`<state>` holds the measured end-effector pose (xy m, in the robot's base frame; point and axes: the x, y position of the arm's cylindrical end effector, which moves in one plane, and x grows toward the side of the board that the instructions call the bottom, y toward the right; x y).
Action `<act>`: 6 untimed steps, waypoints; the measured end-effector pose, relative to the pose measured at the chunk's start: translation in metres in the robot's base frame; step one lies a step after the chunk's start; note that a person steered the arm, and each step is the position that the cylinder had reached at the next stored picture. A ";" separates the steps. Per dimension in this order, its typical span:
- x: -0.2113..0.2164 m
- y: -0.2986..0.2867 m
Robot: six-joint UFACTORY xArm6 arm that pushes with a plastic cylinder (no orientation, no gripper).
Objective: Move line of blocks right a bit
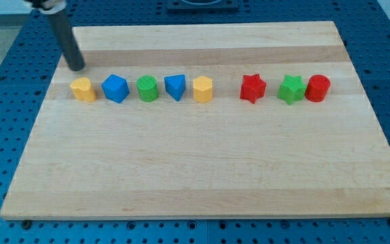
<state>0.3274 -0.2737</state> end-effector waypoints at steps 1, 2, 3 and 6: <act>0.031 -0.021; 0.061 -0.022; 0.075 -0.010; 0.051 0.065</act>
